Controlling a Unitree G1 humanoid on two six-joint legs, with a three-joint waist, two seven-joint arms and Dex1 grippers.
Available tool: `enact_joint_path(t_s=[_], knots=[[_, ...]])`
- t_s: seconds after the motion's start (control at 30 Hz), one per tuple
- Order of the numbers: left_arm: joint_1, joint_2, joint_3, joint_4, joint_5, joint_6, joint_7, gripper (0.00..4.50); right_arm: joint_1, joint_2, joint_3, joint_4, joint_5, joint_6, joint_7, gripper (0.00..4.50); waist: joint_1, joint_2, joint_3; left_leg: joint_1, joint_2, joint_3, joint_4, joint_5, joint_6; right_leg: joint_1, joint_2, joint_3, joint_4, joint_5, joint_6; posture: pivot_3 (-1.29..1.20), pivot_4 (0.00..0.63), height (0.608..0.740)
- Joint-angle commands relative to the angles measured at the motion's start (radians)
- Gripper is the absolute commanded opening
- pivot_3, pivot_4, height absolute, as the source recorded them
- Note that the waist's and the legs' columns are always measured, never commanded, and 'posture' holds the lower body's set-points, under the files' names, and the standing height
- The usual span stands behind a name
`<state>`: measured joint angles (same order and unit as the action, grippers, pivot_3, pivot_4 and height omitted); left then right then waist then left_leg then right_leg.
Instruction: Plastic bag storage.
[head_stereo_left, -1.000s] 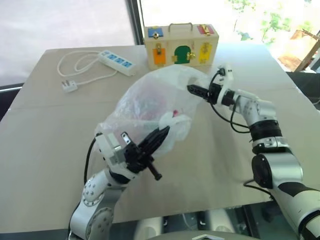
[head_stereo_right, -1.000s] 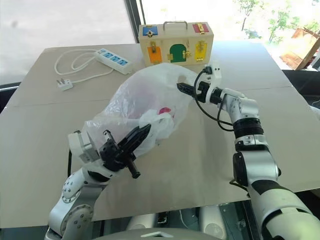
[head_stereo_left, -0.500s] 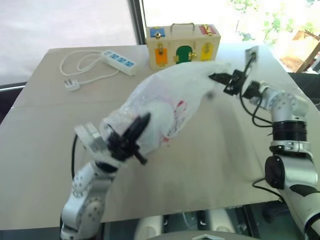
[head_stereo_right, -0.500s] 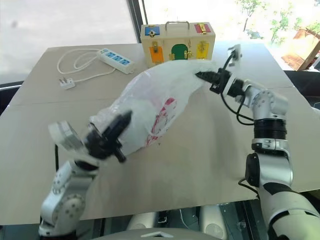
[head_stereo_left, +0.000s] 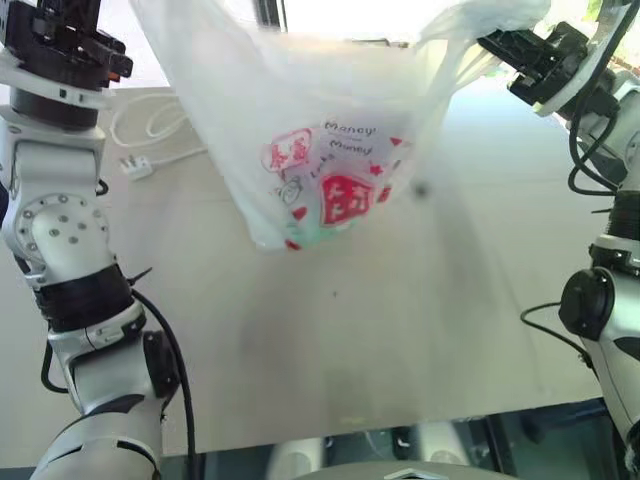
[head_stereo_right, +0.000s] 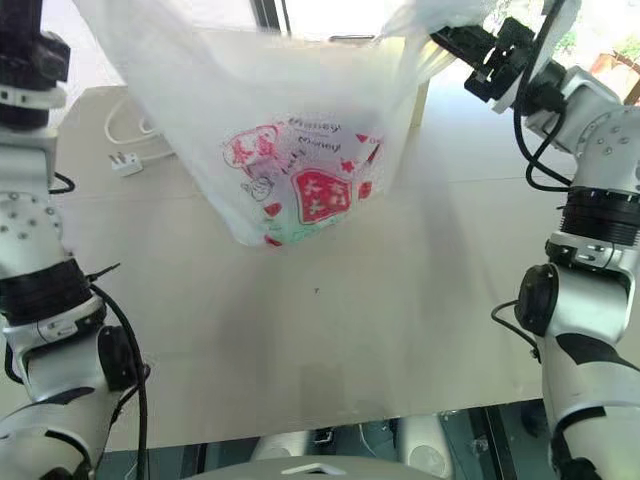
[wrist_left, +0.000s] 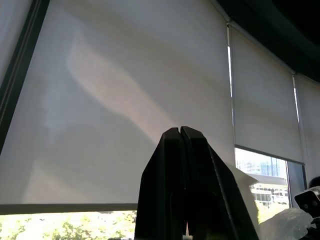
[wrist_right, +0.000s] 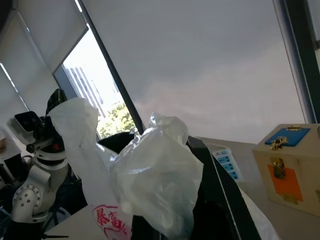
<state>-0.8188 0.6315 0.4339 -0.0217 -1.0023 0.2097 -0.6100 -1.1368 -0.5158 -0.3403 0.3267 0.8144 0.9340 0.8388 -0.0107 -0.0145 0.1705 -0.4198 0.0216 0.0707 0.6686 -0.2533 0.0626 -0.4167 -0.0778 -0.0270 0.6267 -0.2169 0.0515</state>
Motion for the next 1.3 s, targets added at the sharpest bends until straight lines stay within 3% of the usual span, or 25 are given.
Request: enact_joint_path(t_s=[0.03, 0.1, 0.2, 0.33, 0.4, 0.43, 0.47, 0.63, 0.77, 0.9, 1.07, 1.3], knots=[[0.010, -0.007, -0.017, 0.037, 0.084, -0.034, -0.041, 0.00, 0.018, -0.041, 0.021, -0.029, -0.031, -0.031, 0.009, 0.02, 0.001, 0.000, 0.000, 0.000, 0.000, 0.000, 0.000, 0.000, 0.000, 0.000, 0.000, 0.000, 0.000, 0.000, 0.000, 0.00, 0.150, 0.740], [0.040, -0.021, -0.031, 0.057, 0.130, -0.045, -0.052, 0.00, 0.036, -0.062, 0.037, -0.038, -0.046, -0.040, 0.034, 0.27, 0.001, 0.000, 0.000, 0.000, 0.000, 0.000, 0.000, 0.000, 0.000, 0.000, -0.001, 0.000, -0.001, 0.000, 0.000, 0.00, 0.150, 0.740], [0.107, -0.023, -0.052, 0.060, 0.176, -0.044, -0.103, 0.81, 0.091, -0.115, 0.085, -0.082, -0.059, -0.039, 0.120, 1.31, 0.001, 0.000, 0.000, 0.000, 0.001, 0.000, 0.001, 0.000, 0.000, 0.000, -0.001, 0.000, 0.000, 0.000, 0.000, 0.00, 0.150, 0.740], [0.223, -0.028, -0.027, 0.011, 0.169, -0.016, -0.129, 2.61, 0.220, -0.222, 0.163, -0.180, -0.080, -0.025, 0.243, 3.19, 0.000, 0.000, 0.000, 0.000, 0.002, 0.000, 0.001, 0.000, 0.000, 0.000, -0.001, 0.000, 0.000, 0.000, 0.000, 0.00, 0.150, 0.740], [0.304, -0.013, 0.015, -0.022, 0.158, 0.003, -0.126, 3.62, 0.297, -0.293, 0.147, -0.227, -0.044, 0.005, 0.316, 4.20, 0.001, -0.001, 0.000, 0.000, 0.002, -0.001, 0.001, 0.000, 0.000, 0.000, -0.002, 0.000, 0.000, 0.000, 0.001, 0.00, 0.150, 0.740], [0.344, -0.007, 0.033, -0.040, 0.152, 0.014, -0.125, 4.04, 0.326, -0.327, 0.141, -0.239, -0.036, 0.012, 0.345, 4.50, 0.001, -0.001, 0.000, 0.000, 0.002, -0.002, 0.000, 0.000, 0.000, -0.001, -0.002, 0.000, -0.001, 0.000, 0.001, 0.00, 0.150, 0.740], [0.370, -0.003, 0.045, -0.053, 0.148, 0.022, -0.125, 4.44, 0.345, -0.348, 0.137, -0.247, -0.031, 0.015, 0.362, 4.50, 0.000, -0.001, 0.001, 0.000, 0.002, -0.003, 0.000, 0.000, 0.000, -0.001, -0.002, 0.000, -0.001, 0.000, 0.001, 0.00, 0.150, 0.740], [0.617, 0.022, 0.094, -0.184, 0.151, 0.096, -0.128, 4.48, 0.460, -0.419, 0.058, -0.292, 0.040, 0.027, 0.440, 4.50, -0.003, -0.001, 0.001, 0.003, 0.003, -0.003, 0.001, 0.000, 0.000, 0.001, -0.003, 0.002, 0.000, 0.000, 0.001, 0.00, 0.150, 0.740], [0.890, 0.016, 0.062, -0.304, 0.233, 0.166, -0.081, 4.48, 0.627, -0.344, 0.047, -0.360, -0.046, -0.083, 0.304, 4.50, -0.002, -0.004, -0.001, 0.005, 0.004, -0.004, 0.001, -0.002, 0.003, 0.003, -0.003, 0.001, 0.000, 0.000, 0.001, 0.00, 0.150, 0.740], [1.190, -0.050, -0.063, -0.461, 0.412, 0.218, 0.061, 4.48, 0.878, -0.197, 0.107, -0.358, -0.249, -0.420, 0.226, 4.50, 0.002, -0.005, -0.002, 0.005, 0.003, -0.004, 0.001, -0.002, 0.003, 0.003, -0.009, 0.002, 0.000, 0.000, 0.000, 0.00, 0.150, 0.740], [1.346, -0.179, -0.148, -0.547, 0.496, 0.113, 0.092, 4.48, 1.007, -0.084, 0.133, -0.213, -0.361, -0.762, 0.257, 4.50, 0.012, 0.001, -0.004, 0.005, 0.000, -0.002, 0.002, -0.003, 0.003, 0.002, -0.010, 0.004, 0.001, -0.002, -0.004, 0.00, 0.150, 0.740], [1.419, -0.257, -0.175, -0.559, 0.603, 0.021, 0.140, 4.48, 1.045, -0.084, 0.135, -0.077, -0.403, -0.941, 0.294, 4.50, 0.011, 0.004, -0.006, 0.006, 0.001, -0.002, 0.002, -0.003, 0.005, 0.003, -0.008, 0.004, 0.001, -0.002, -0.004, 0.00, 0.150, 0.740]])
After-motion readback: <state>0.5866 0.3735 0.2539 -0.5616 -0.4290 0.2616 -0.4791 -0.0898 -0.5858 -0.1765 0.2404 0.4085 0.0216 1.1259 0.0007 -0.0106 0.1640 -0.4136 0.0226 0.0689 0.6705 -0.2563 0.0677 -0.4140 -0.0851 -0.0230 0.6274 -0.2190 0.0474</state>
